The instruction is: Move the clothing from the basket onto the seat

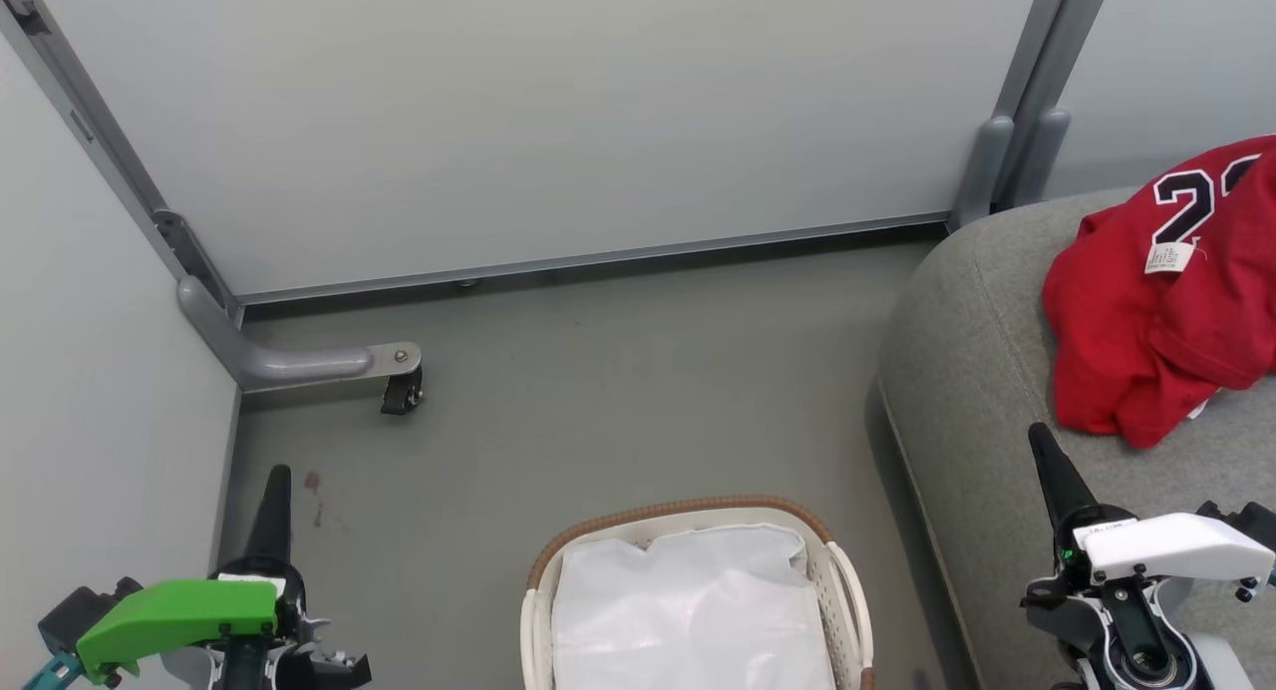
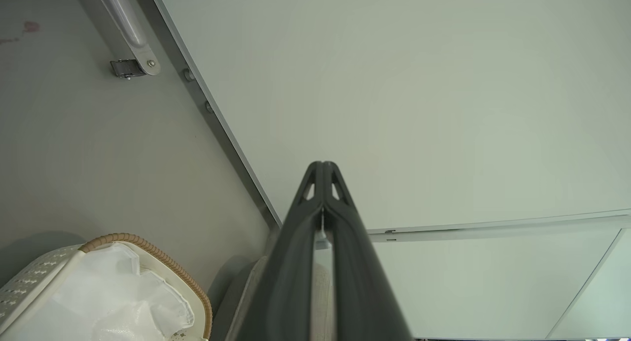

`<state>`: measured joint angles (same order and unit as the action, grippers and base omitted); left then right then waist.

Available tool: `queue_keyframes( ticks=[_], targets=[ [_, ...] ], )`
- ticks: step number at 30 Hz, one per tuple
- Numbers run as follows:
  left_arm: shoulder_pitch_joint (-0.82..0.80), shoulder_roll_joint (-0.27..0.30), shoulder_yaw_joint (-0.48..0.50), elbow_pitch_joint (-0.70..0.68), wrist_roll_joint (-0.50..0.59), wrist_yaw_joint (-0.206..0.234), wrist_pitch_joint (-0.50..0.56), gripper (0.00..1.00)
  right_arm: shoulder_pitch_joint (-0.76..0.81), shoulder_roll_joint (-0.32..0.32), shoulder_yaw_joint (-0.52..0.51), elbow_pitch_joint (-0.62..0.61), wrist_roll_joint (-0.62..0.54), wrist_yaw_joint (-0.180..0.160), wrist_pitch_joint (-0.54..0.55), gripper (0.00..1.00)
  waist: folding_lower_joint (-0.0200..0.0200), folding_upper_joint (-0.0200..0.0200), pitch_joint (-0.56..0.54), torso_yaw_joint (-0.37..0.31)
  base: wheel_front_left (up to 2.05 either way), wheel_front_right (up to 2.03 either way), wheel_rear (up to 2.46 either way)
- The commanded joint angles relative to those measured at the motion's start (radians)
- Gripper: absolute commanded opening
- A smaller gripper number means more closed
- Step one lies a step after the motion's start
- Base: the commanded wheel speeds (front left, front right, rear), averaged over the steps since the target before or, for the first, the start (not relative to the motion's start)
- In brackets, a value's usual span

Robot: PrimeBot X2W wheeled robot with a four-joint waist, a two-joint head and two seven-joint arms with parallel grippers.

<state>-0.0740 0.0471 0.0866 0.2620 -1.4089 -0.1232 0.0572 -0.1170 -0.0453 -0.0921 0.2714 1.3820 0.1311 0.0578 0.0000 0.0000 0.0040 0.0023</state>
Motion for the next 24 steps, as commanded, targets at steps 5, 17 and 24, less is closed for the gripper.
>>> queue_keyframes(
  ticks=[5, 17, 24],
  targets=[
    [-0.026, 0.005, 0.008, -0.011, -0.051, -0.006, 0.015, 0.00, 0.008, -0.006, -0.008, -0.013, 0.055, 0.000, 0.015, 0.00, 0.0000, 0.0000, 0.000, 0.000, 0.00, 0.00, 0.00],
    [-0.034, 0.005, 0.021, -0.016, -0.138, -0.009, 0.039, 0.00, 0.011, -0.007, -0.017, -0.023, 0.155, -0.001, 0.039, 0.00, 0.0000, 0.0000, -0.001, -0.001, 0.00, 0.00, 0.00],
    [-0.039, 0.005, 0.027, -0.017, -0.180, -0.010, 0.052, 0.00, 0.012, -0.008, -0.021, -0.027, 0.203, -0.001, 0.051, 0.00, 0.0000, 0.0000, -0.001, -0.002, 0.00, 0.00, 0.00]
  ],
)
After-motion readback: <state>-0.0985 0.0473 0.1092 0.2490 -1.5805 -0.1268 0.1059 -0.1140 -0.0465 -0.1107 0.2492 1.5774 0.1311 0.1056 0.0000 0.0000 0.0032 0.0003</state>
